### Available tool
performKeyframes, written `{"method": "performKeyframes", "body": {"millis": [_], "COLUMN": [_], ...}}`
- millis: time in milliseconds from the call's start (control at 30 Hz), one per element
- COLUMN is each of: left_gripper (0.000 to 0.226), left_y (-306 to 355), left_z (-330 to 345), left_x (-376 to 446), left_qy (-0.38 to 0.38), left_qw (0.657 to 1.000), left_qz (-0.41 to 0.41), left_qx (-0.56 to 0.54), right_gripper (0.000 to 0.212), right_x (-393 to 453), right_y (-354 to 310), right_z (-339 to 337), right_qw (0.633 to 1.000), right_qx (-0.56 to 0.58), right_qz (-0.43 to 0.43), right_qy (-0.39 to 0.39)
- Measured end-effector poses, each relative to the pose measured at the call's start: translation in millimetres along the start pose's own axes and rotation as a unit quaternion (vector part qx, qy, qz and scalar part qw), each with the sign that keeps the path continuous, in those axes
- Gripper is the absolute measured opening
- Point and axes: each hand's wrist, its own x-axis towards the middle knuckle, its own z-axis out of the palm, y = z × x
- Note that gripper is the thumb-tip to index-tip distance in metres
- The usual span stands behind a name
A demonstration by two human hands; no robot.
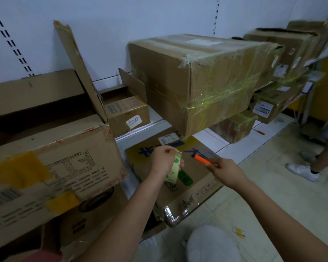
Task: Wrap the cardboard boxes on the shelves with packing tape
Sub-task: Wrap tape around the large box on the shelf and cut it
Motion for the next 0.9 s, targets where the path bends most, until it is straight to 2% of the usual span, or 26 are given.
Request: {"method": "performKeyframes", "body": {"millis": [100, 200, 233, 367, 467, 567, 633, 767, 900], "left_gripper": [0.017, 0.011, 0.008, 0.005, 0.007, 0.017, 0.025, 0.032, 0.029], "left_y": [0.8, -8.3, -11.4, -16.5, -7.8, -2.0, 0.0, 10.7, 10.3], "left_z": [-1.7, -0.2, 0.3, 6.8, 21.8, 39.4, 50.2, 64.2, 68.0], "left_x": [0.3, -1.7, -2.7, -2.8, -15.6, -22.1, -17.7, 0.1, 21.2], "left_qy": [0.003, 0.018, 0.038, 0.137, 0.132, 0.136, 0.123, 0.117, 0.105], "left_qw": [1.0, 0.999, 0.998, 0.981, 0.969, 0.98, 0.984, 0.983, 0.968], "left_qz": [-0.005, 0.0, 0.003, 0.038, 0.075, 0.093, 0.075, 0.05, 0.001], "left_qx": [-0.015, -0.03, -0.045, -0.129, -0.195, -0.115, -0.101, -0.129, -0.226], "right_gripper": [0.035, 0.023, 0.021, 0.037, 0.028, 0.02, 0.02, 0.019, 0.018], "right_x": [-8.0, -21.3, -26.1, -41.9, -40.0, -31.8, -28.9, -30.4, -31.0], "right_y": [4.8, 9.9, 12.9, 24.7, 25.5, 22.8, 21.6, 25.8, 35.7], "right_z": [-2.6, 1.0, 5.0, 19.8, 11.4, -8.8, -20.2, -29.7, -29.6], "right_qw": [0.998, 0.993, 0.992, 0.976, 0.937, 0.894, 0.873, 0.853, 0.837], "right_qx": [0.055, 0.094, 0.104, 0.183, 0.291, 0.367, 0.398, 0.431, 0.475], "right_qz": [-0.036, -0.048, -0.043, 0.04, 0.085, 0.101, 0.104, 0.096, 0.094], "right_qy": [0.021, 0.044, 0.052, 0.109, 0.175, 0.236, 0.261, 0.277, 0.254]}}
